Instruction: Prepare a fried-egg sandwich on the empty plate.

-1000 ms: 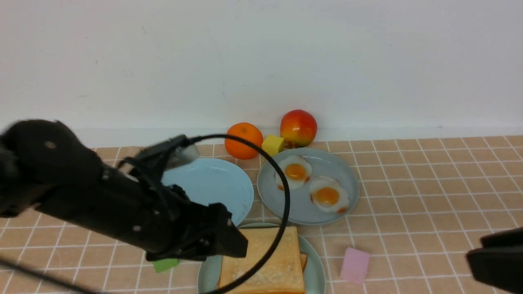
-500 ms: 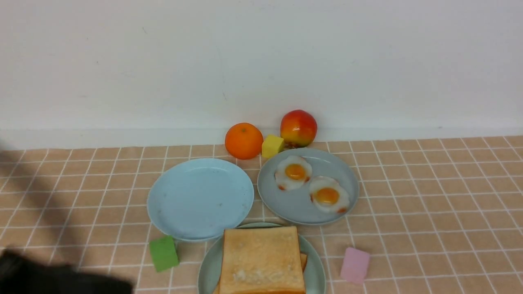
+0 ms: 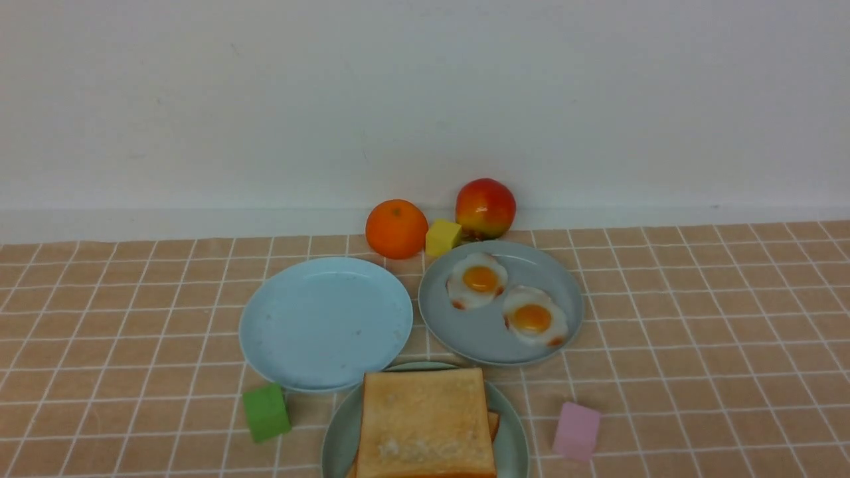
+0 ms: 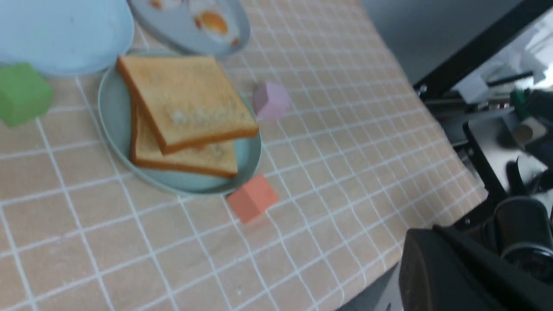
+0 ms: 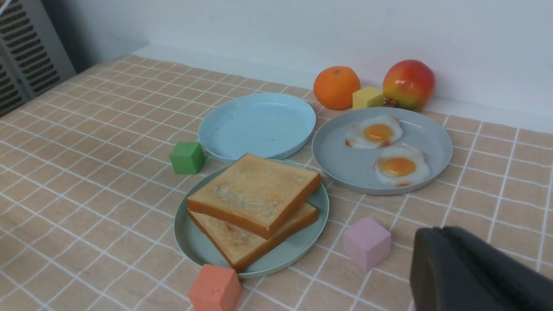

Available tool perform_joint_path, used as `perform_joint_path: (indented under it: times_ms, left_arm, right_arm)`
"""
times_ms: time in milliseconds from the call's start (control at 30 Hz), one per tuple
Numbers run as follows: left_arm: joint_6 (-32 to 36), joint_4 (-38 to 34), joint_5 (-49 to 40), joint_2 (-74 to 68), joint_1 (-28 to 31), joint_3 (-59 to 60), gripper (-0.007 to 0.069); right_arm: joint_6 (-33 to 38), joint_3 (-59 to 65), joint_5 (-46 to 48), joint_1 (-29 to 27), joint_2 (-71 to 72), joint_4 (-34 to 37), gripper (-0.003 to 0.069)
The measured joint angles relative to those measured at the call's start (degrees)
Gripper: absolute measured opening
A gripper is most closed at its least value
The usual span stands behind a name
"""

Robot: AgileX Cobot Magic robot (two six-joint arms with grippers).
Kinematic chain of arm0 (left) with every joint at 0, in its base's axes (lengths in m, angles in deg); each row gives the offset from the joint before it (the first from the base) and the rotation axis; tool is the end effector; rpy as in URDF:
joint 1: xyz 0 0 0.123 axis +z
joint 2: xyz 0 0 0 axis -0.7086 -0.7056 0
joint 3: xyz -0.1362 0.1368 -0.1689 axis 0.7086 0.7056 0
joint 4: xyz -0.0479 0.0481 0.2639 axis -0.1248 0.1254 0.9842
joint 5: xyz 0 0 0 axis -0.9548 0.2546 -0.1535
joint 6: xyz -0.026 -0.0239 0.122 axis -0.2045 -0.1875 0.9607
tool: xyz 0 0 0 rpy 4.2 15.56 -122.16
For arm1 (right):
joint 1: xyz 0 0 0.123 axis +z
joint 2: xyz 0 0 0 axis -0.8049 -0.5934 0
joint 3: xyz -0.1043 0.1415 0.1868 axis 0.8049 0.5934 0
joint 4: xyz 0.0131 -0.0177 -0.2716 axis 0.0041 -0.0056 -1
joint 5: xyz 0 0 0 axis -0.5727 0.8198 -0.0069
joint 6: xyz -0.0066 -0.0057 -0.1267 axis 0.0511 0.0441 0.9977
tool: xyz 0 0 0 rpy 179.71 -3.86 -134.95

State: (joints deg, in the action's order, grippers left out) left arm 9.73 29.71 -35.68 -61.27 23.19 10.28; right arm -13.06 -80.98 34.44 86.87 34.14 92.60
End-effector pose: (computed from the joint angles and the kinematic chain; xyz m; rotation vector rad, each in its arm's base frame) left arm 0.0691 -0.0843 0.3164 0.1876 2.0345 -0.9764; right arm 0.0889 0.0650 0.2861 -0.4590 1.7653 0.5293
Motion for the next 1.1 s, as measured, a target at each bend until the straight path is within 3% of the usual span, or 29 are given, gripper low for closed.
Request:
perform_joint_path:
  times_ms: [467, 733, 833, 1100]
  left_arm:
    - [0.42, 0.97, 0.47, 0.00, 0.00, 0.05, -0.0013]
    - [2.62, 16.74, 16.71, 4.02, 6.07, 6.45, -0.0013]
    - [-0.62, 22.94, 24.75, 7.76, 12.72, 15.37, -0.0013]
    - [-5.83, 34.17, 29.25, 12.08, 16.19, 33.26, -0.0013]
  right_arm:
    - [0.00, 0.10, 0.00, 0.00, 0.06, -0.17, 0.0001]
    - [0.00, 0.10, 0.00, 0.00, 0.11, -0.13, 0.0004]
    - [0.00, 0.10, 0.00, 0.00, 0.11, -0.17, 0.0008]
    - [0.00, 0.12, -0.06, 0.00, 0.11, -0.17, 0.0014]
